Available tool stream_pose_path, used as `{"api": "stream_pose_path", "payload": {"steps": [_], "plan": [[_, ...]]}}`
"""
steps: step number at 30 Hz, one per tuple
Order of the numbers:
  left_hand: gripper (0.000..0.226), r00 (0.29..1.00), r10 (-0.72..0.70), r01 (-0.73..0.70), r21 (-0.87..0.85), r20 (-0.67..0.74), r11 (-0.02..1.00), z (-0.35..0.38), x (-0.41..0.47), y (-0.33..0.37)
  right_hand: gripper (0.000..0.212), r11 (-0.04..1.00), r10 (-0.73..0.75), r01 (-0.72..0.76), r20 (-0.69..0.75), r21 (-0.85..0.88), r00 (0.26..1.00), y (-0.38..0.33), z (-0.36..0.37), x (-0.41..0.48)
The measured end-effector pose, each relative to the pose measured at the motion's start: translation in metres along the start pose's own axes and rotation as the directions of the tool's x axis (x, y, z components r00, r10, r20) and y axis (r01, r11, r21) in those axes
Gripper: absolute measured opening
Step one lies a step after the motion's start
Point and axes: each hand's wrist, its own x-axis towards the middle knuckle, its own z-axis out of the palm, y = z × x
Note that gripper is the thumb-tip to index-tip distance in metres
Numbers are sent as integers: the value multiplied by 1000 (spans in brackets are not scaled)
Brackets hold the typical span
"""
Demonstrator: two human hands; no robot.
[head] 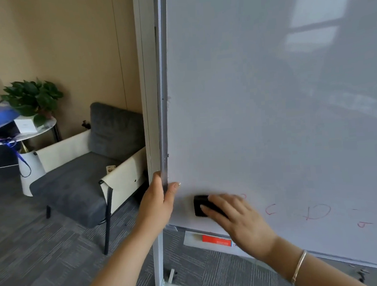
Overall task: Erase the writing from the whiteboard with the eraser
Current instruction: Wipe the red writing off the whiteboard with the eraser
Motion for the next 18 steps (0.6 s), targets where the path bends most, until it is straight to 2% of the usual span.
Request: {"api": "stream_pose_path", "payload": {"steps": [3, 5, 7, 10, 14, 16, 18], "plan": [[26, 1000, 9, -9, 1, 3, 1000, 1, -1, 0, 48, 993, -90, 100, 134, -63, 987, -8, 12, -31], [26, 1000, 19, -19, 2, 1, 1000, 3, -1, -1, 49, 993, -84, 96, 164, -70, 983, -7, 11, -38], [22, 999, 38, -38, -3, -6, 999, 3, -1, -1, 49, 997, -51, 58, 122, -57, 991, 0, 3, -35], [20, 998, 54, -55, -14, -14, 998, 2, 0, -1, 51, 997, 69, -69, -31, -25, 997, 22, -24, -13], [22, 999, 52, -52, -35, 0, 998, 5, -1, 1, 42, 963, 268, -269, -239, 26, 934, 54, -65, 11], [23, 999, 55, -55, -43, -4, 998, 5, -2, 2, 40, 956, 291, -293, -259, 35, 921, 55, -69, 10], [23, 998, 60, -60, -43, -12, 997, 5, -2, 2, 46, 961, 275, -276, -204, 20, 940, 50, -58, -3]]}}
